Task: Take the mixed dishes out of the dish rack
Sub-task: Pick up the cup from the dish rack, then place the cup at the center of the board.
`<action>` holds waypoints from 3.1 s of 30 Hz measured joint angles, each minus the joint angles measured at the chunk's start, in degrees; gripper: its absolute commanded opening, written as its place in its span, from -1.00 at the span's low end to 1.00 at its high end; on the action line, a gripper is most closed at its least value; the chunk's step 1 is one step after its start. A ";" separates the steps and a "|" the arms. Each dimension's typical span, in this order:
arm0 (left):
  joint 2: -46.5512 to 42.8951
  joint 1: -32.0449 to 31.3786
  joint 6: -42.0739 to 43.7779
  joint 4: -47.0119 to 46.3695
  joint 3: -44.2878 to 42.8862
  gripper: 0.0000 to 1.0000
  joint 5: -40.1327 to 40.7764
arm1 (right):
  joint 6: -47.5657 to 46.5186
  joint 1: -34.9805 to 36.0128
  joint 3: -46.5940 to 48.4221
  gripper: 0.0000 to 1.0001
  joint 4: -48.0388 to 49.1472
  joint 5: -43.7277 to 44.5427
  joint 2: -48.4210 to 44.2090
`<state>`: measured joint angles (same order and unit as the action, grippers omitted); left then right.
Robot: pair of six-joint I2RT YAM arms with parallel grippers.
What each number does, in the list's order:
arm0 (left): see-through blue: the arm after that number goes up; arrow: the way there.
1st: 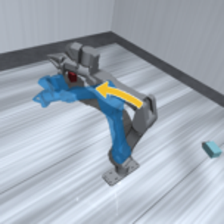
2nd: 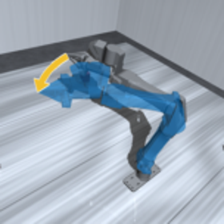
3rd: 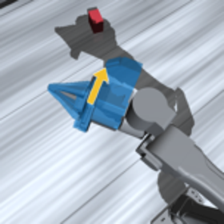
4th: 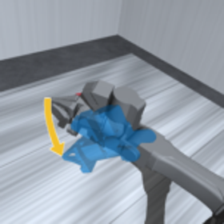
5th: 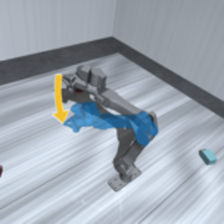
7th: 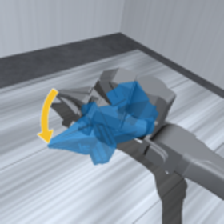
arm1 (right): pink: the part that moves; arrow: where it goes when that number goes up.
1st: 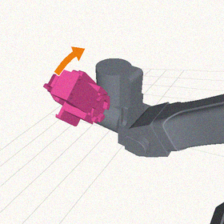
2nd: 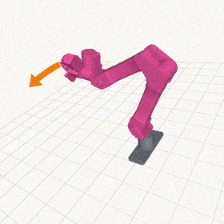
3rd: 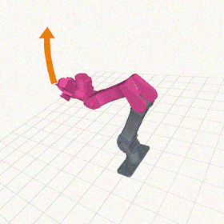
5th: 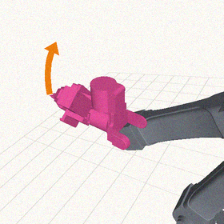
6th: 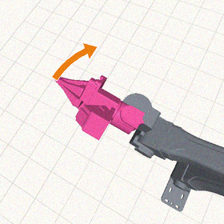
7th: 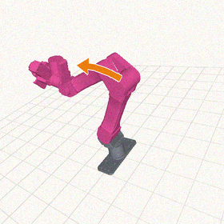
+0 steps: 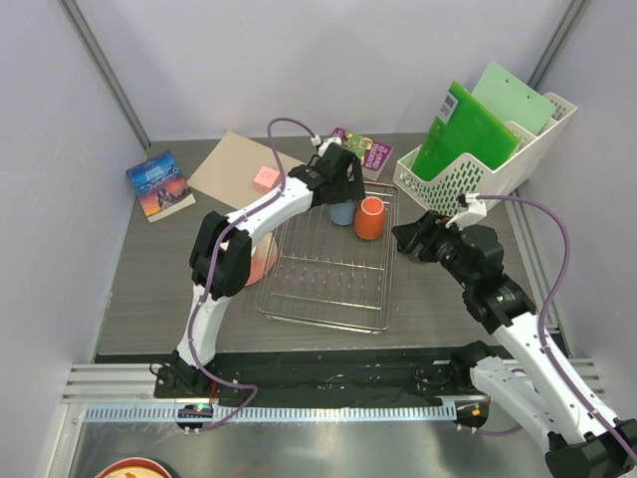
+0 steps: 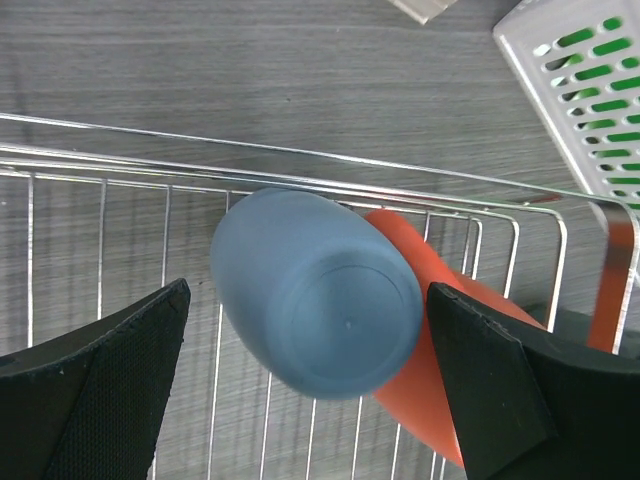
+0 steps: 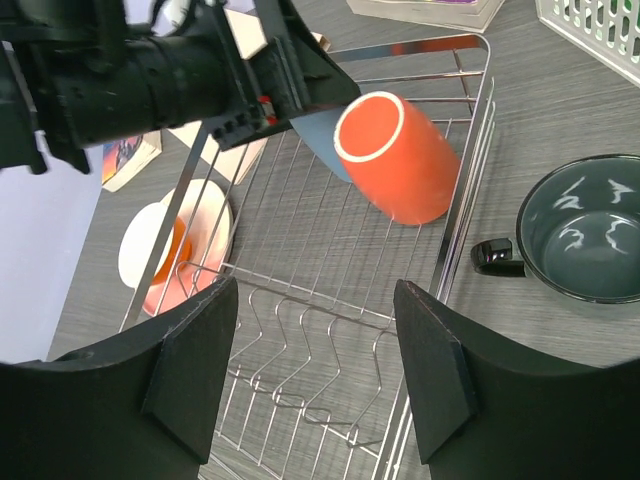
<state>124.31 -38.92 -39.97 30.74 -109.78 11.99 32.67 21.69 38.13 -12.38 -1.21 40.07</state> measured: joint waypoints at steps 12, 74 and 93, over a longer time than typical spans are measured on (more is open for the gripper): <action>2.73 -0.07 1.20 -0.24 -0.68 0.12 2.10 | 0.22 0.00 -1.46 0.38 0.02 0.17 -0.85; -39.93 8.85 -49.70 -91.73 64.26 -0.99 -51.08 | 20.98 3.21 -0.66 -0.57 44.76 -20.22 20.70; -43.43 11.56 -40.94 -76.48 61.72 1.00 -52.04 | 9.75 5.70 5.51 -0.98 18.18 -9.86 11.34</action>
<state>80.88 -27.35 -80.90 -45.74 -48.05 -40.05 42.41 27.40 43.64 5.80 -11.07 51.42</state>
